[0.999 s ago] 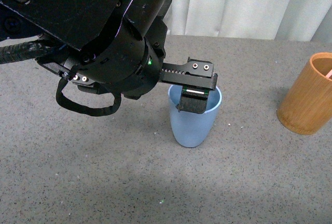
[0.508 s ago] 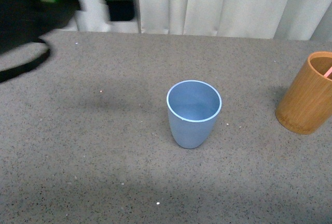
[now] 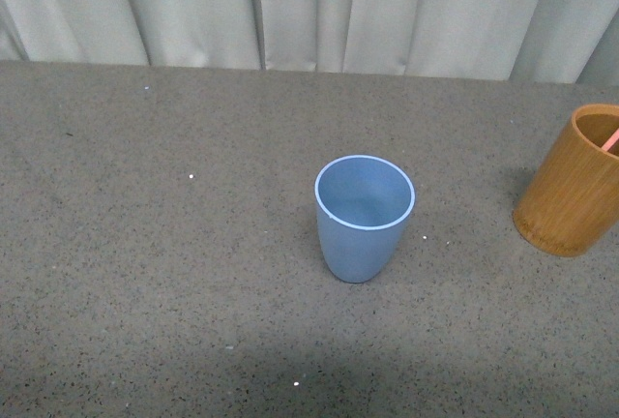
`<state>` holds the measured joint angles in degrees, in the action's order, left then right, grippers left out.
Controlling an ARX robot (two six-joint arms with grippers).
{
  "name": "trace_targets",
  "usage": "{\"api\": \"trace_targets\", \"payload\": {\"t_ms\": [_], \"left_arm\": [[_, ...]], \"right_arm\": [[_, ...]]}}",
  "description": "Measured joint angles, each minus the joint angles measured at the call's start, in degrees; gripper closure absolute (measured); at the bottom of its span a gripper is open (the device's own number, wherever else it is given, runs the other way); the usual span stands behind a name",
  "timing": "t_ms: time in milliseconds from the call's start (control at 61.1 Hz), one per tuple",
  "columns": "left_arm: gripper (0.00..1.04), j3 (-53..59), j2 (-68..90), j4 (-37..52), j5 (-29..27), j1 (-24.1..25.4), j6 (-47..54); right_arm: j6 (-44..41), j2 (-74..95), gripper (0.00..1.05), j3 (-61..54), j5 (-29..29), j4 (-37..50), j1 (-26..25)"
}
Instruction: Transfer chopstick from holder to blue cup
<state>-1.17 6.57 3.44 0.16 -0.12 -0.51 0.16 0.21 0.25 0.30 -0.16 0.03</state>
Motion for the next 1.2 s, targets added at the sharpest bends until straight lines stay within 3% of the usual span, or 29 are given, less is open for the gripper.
{"api": "trace_targets", "payload": {"t_ms": [377,426,458,491,557,655,737,819,1146,1195], "left_arm": [[1.0,-0.2,-5.9,-3.9,1.2,0.4,-1.5],[0.9,-2.7,-2.4,-11.8,10.2,3.2,-10.2],[0.81,-3.7,0.4,-16.3,14.7,4.6,-19.5],[0.72,-3.6,1.6,-17.8,16.0,5.0,-27.6],[0.56,-3.8,1.6,-17.8,16.9,5.1,-37.6],[0.38,-3.9,1.6,-17.8,16.9,5.2,-42.1],[0.22,-3.9,1.6,-17.8,16.9,5.2,-43.7],[0.05,-3.9,1.6,-17.8,16.8,5.2,-44.4],[0.07,-3.9,1.6,-17.8,16.8,5.2,-44.8],[0.12,-2.7,-0.1,-14.4,11.9,3.8,-41.4]], "right_arm": [[0.0,0.0,0.1,0.0,-0.2,0.0,0.0],[0.2,0.1,0.1,0.0,0.1,-0.1,0.0],[2.6,3.2,0.1,1.4,5.4,-1.7,1.4],[4.4,11.0,0.1,2.5,9.8,3.1,1.3],[5.0,28.9,0.1,4.9,9.4,18.5,-2.6],[4.9,48.8,0.1,10.1,7.9,33.1,-6.8],[5.1,63.6,0.1,15.5,6.6,38.7,-9.5],[7.2,75.3,0.1,21.0,5.4,37.0,-11.3],[9.3,83.6,0.1,30.7,6.9,34.2,-9.6],[9.5,84.5,0.1,31.2,6.9,33.9,-9.0]]}}
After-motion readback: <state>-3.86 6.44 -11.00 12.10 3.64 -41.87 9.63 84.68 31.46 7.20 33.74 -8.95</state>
